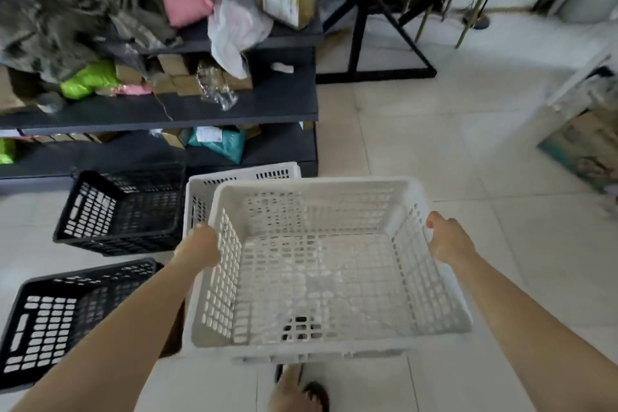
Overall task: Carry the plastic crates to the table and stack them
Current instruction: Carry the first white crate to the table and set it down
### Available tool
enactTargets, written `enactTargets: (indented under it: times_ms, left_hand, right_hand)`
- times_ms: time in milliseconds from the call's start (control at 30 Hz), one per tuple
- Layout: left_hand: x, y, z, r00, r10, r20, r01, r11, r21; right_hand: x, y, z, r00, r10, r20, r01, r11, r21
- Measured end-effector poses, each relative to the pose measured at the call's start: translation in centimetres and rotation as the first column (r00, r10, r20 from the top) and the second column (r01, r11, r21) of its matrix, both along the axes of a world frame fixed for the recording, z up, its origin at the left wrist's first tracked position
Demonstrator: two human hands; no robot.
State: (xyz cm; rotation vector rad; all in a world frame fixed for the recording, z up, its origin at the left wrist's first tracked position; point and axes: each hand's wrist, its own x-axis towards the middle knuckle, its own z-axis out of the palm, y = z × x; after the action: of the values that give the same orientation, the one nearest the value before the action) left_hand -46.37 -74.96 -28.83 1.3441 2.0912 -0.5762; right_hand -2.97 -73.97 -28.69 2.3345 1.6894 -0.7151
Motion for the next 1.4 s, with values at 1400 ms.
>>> enactTargets:
  times_ms: [1400]
  left_hand:
    - [41.0,82.8,-13.8,0.986,-0.019,0.165,0.004,0.996,0.093]
  right_hand:
    - [41.6,81.7,-12.2,0.97,-0.226,-0.084,0.216,0.97,-0.113]
